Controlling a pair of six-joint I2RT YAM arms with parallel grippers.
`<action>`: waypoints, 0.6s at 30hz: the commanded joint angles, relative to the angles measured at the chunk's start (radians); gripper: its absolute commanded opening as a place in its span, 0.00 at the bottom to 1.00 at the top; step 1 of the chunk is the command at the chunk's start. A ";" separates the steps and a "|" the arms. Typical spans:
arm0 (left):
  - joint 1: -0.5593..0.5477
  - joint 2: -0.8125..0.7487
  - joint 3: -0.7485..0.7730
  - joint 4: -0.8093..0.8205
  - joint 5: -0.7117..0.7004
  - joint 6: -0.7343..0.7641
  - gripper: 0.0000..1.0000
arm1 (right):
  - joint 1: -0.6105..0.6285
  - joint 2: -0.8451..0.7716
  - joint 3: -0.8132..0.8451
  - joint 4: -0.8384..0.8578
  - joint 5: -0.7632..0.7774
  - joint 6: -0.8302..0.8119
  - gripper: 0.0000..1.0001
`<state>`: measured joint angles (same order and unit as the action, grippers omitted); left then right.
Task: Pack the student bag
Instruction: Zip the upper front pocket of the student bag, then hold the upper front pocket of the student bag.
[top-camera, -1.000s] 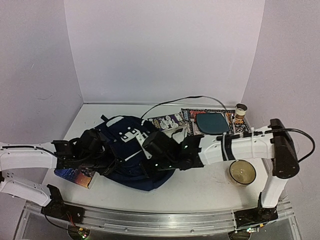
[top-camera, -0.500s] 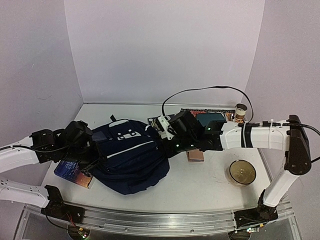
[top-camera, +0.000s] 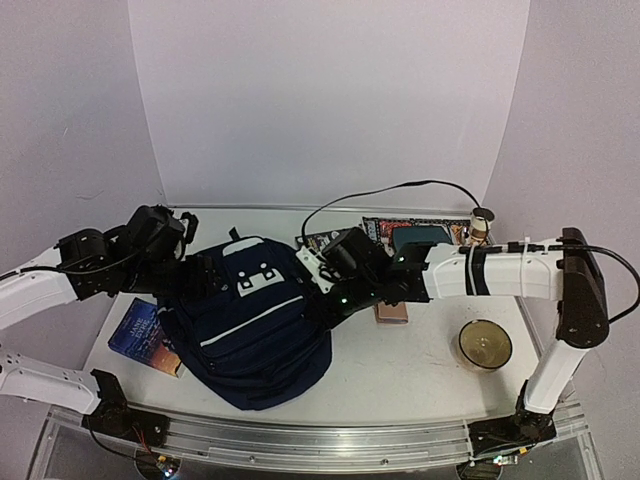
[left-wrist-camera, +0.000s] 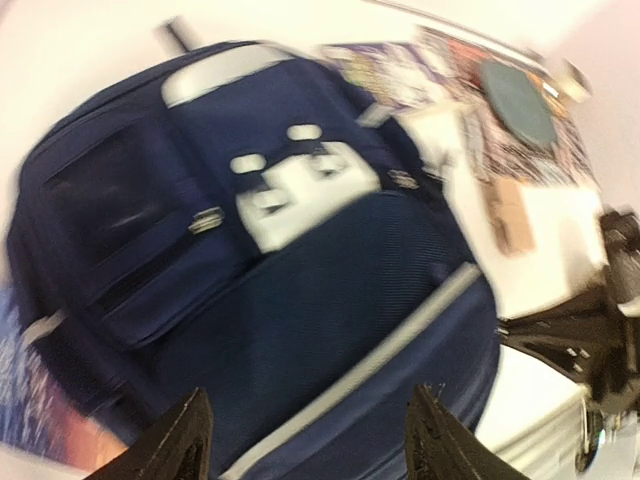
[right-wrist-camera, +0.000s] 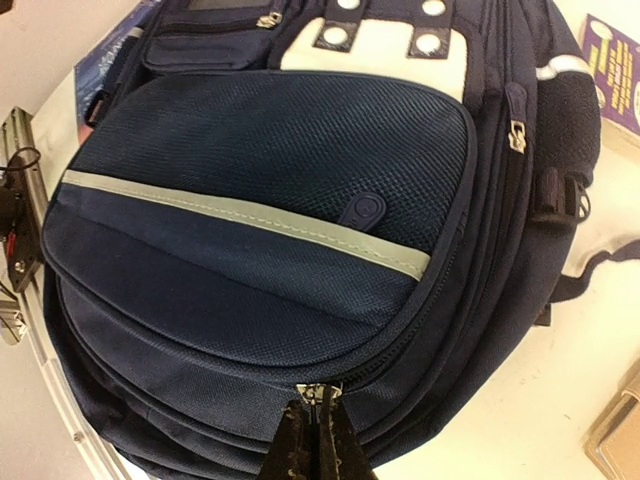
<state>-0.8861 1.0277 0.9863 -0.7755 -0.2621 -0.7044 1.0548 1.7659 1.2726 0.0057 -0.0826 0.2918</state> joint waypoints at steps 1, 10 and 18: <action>-0.003 0.075 0.015 0.228 0.194 0.218 0.69 | 0.015 0.000 0.074 0.016 -0.054 -0.013 0.00; -0.062 0.229 0.002 0.416 0.301 0.395 0.74 | 0.015 0.008 0.100 0.014 -0.058 -0.007 0.00; -0.115 0.297 -0.026 0.450 0.300 0.487 0.73 | 0.015 0.014 0.121 0.010 -0.045 0.000 0.00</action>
<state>-0.9826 1.3285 0.9752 -0.3912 0.0240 -0.2940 1.0592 1.7787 1.3316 -0.0213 -0.1077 0.2870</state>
